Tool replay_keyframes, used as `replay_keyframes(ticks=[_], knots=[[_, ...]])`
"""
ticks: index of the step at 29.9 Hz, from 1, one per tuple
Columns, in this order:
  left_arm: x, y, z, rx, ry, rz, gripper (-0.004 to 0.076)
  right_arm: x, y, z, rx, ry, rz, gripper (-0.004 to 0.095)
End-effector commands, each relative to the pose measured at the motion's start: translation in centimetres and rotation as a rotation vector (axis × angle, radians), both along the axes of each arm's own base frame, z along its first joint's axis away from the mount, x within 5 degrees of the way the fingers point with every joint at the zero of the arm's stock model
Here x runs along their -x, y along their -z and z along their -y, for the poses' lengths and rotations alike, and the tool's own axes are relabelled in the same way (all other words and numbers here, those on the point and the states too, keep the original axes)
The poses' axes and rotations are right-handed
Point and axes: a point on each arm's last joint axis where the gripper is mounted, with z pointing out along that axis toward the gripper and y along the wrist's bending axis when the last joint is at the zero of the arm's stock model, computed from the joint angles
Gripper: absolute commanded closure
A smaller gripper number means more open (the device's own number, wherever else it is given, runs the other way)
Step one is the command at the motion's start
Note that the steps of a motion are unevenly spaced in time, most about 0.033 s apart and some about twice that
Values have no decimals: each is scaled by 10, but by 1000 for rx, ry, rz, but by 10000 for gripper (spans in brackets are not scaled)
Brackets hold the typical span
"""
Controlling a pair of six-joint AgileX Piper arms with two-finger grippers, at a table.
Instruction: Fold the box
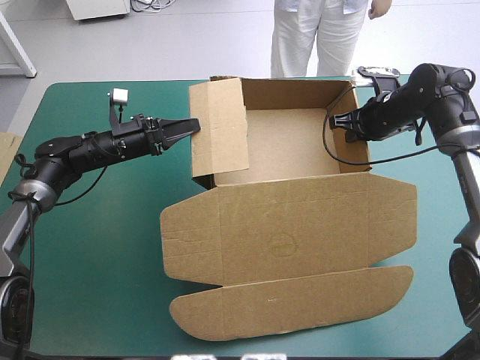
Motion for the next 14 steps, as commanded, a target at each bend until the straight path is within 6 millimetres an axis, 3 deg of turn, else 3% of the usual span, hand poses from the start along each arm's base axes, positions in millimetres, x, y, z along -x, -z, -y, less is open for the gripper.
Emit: replay_keyframes(ticks=[1,8,14], knots=[[9,-34,5,-17,26,32,357,13,-27,-4,-61,3,80,921],[5,-44,33,-292,-18,29,357,12,-23,-15,-46,-12,68,921],[2,-42,52,-420,-118,5,357,8,-16,-23,-21,19,42,921]])
